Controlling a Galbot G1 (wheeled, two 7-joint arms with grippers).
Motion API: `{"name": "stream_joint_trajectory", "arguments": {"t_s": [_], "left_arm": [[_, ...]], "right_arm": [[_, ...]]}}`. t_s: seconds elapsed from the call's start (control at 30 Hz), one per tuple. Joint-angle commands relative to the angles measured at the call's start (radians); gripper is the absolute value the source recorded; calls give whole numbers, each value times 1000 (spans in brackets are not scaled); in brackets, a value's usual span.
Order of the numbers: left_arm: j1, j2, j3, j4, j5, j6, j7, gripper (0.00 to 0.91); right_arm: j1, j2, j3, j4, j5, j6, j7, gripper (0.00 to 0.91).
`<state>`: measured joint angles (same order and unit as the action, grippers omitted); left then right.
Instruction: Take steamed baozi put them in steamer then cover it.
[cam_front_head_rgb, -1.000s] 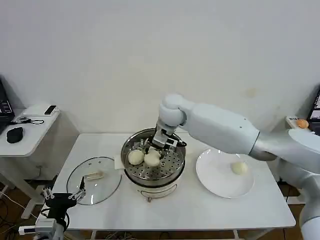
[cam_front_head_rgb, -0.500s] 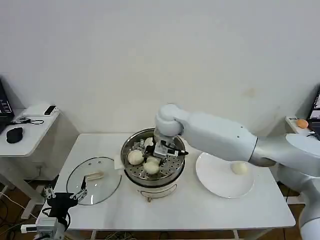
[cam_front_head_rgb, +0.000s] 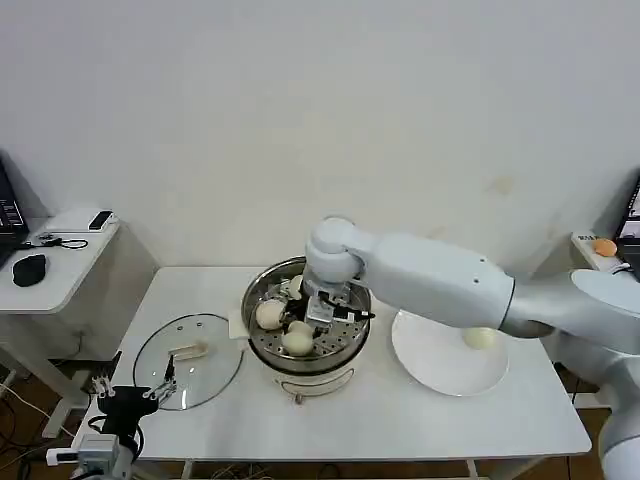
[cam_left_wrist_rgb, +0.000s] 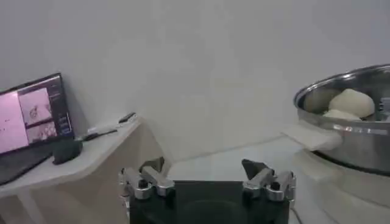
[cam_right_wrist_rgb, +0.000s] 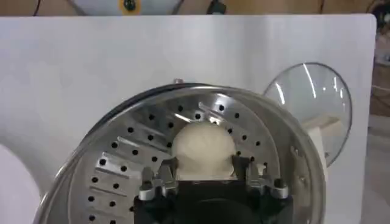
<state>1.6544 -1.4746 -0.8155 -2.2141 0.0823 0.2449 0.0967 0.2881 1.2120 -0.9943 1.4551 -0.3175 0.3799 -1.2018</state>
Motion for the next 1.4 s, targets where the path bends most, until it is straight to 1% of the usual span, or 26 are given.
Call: {"name": "stream_joint_trajectory", "arguments": {"t_s": [0.03,0.07,0.53,0.63,0.73,0.83,0.9,1.0,1.03,1.07,1.1,1.13,1.17,1.23,1.33,1.4], "left_arm": [[-2,1,1,9,0,0,-1,907],[-2,1,1,12,0,0,-3,907],[0,5,3,15,-2,-1,1,907],[-6,5,6,15,-1,0,8,907],[-14,3,7,10,-1,3,27,907],[-23,3,8,4,-4,8,42,907],[-23,7,12,2,-4,9,48,907],[-22,13,21,2,-7,9,51,907],[-22,16,25,3,-8,9,52,907],[-22,18,26,3,-10,8,52,907],[-22,20,29,3,-13,9,52,907],[-22,21,31,2,-16,9,53,907],[-23,22,32,1,-17,9,54,907],[-22,26,34,-5,-23,11,55,907],[-21,33,37,-8,-26,13,57,907],[-21,36,39,-9,-26,13,60,907]], "right_arm": [[0,0,-4,20,-6,-2,1,836],[0,2,-4,19,-9,-4,2,907],[11,-18,6,23,-11,-13,12,907],[37,-56,34,33,29,-20,-1,907],[74,-105,80,49,37,-52,-19,907],[108,-164,121,26,98,-114,-29,907],[119,-185,138,0,139,-137,-29,907],[129,-234,168,-58,196,-222,-26,907],[138,-256,167,-81,235,-271,-19,907],[140,-263,166,-84,242,-297,-18,907],[146,-288,159,-89,263,-418,-9,907],[150,-308,153,-102,280,-495,-21,907],[149,-315,152,-116,287,-526,-26,907],[134,-337,169,-162,285,-588,-52,907],[111,-358,188,-229,275,-655,-83,907],[96,-371,196,-266,262,-667,-96,907]]}}
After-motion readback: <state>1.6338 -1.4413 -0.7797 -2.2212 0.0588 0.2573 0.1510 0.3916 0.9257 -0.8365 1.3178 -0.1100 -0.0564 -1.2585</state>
